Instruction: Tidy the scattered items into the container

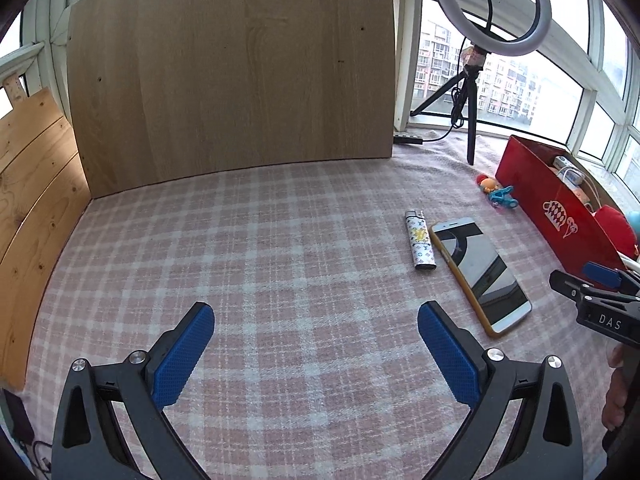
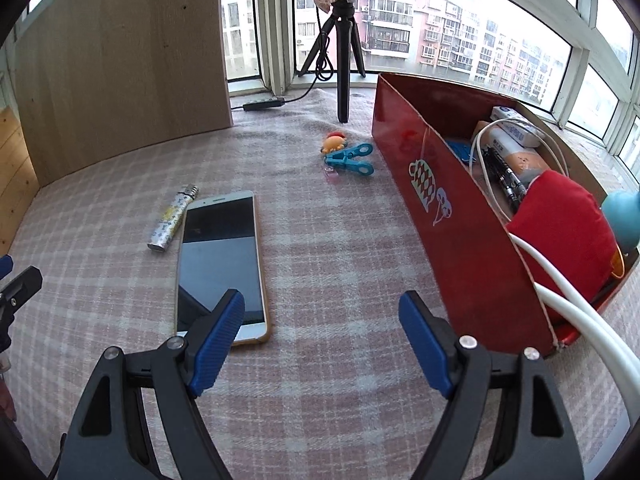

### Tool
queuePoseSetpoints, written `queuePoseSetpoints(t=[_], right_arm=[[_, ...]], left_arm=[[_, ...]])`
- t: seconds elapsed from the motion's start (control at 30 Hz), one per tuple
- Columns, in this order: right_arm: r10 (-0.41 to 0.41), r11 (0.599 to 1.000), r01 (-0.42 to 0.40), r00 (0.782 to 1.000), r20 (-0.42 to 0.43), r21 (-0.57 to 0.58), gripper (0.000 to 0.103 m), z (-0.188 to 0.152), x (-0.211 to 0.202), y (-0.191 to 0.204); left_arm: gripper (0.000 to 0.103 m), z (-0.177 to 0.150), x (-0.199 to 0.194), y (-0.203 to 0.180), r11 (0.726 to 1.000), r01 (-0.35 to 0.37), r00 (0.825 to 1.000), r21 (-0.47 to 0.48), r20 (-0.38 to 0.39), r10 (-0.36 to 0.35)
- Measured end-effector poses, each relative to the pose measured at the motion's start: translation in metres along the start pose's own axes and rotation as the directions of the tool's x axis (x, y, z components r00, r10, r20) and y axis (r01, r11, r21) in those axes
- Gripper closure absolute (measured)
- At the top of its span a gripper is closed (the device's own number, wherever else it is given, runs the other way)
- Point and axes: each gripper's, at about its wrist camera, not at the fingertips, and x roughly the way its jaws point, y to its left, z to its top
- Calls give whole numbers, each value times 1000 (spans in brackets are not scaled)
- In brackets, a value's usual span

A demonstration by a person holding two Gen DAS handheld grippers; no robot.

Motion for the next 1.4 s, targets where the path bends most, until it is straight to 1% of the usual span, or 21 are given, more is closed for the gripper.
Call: queuePoseSetpoints(t=[0.17,0.33,0.57,0.73,0.83,0.9,1.03,1.13,1.2,1.4], right_arm=[[19,1000,-18,999,43,-13,24,6,-18,7],[48,999,-48,998,46,-11,24,7,-26,10],[89,996,-88,994,64,-27,25,5,-48,14],[128,992,-125,986,111,-37,27,10,-77,11],[152,988,-148,978,142,-38,33,16,-98,6],[156,988,-152,976,153,-39,43,22,-110,0],[159,986,-164,973,165,13,45,33,-127,-17],[168,983,-179,969,181,48,46,40,-134,-25],[160,984,-171,970,185,47,59,46,-134,-23],[169,983,-179,972,160,50,59,59,-117,-12]], left_arm=[[1,2,-13,-7,999,41,999,9,16,-41],[1,3,-21,-17,997,57,998,42,31,-59],[1,7,-34,-24,995,86,995,51,53,-89],[2,16,-55,-22,995,75,993,66,89,-80],[2,24,-72,-17,995,62,990,75,123,-71],[2,30,-83,-12,996,56,987,75,145,-66],[2,44,-101,1,997,47,981,62,184,-58],[2,55,-108,9,997,57,976,42,207,-65],[2,60,-111,11,998,52,974,39,219,-60],[2,67,-110,13,998,41,970,48,236,-51]])
